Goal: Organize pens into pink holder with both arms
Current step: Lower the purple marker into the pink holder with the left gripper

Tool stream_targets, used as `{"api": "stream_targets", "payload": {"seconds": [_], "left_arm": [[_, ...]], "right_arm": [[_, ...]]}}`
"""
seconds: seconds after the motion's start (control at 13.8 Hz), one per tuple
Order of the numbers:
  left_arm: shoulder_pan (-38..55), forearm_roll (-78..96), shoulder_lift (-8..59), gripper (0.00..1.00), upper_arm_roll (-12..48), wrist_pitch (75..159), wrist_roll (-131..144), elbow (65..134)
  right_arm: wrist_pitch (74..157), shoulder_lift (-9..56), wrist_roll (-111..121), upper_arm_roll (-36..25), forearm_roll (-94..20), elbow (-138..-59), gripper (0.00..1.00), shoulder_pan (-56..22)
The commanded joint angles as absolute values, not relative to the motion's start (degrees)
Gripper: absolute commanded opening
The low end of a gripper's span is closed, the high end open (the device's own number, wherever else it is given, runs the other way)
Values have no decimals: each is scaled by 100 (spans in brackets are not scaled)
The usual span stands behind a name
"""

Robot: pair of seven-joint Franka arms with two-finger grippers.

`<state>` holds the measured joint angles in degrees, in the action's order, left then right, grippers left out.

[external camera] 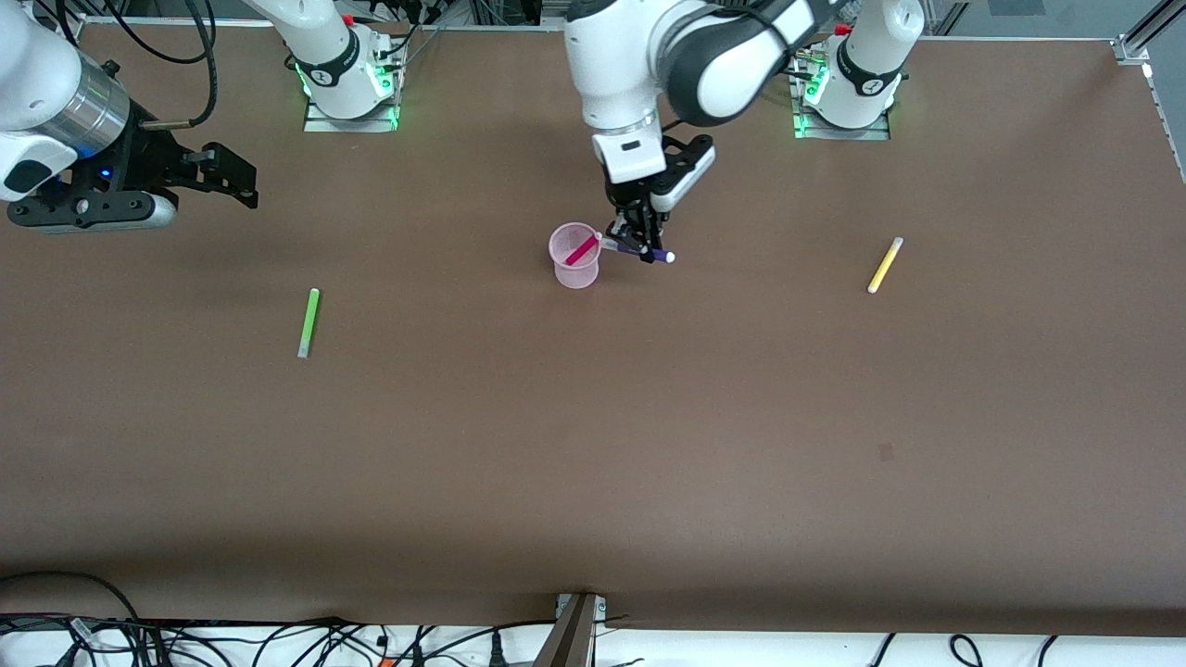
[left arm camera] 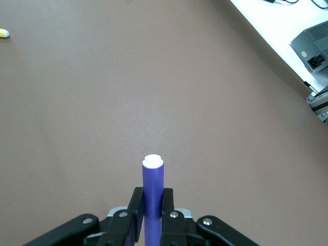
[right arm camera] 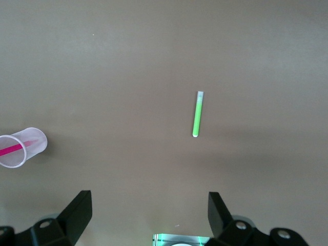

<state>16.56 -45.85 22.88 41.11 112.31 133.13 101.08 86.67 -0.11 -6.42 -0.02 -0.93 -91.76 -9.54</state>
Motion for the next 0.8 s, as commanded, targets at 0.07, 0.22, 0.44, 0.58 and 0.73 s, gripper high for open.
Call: {"api": "stream_targets", "payload": {"seconds": [0.07, 0.22, 0.44, 0.58, 0.73], "left_arm": [[2354, -5465, 3031, 0, 4017, 10531, 13955, 9441], [2714, -5799, 3277, 0, 3877, 10188, 14220, 9247], [3539, -5871, 3401, 0, 3132, 10063, 14422, 9097], [4242, -5862, 3419, 0, 2438, 10063, 14642, 9088], [4526, -5854, 3515, 0, 2180, 10063, 14695, 8992]], "right_arm": [[8561, 61, -545, 70, -44, -8799, 100, -747], [8359, 44, -580, 70, 35, -8719, 100, -756], [8367, 114, -545, -9, 88, -8570, 100, -747], [8341, 149, -554, 9, 79, -8543, 100, -800], [8393, 149, -537, 26, 88, -8526, 100, -809]]}}
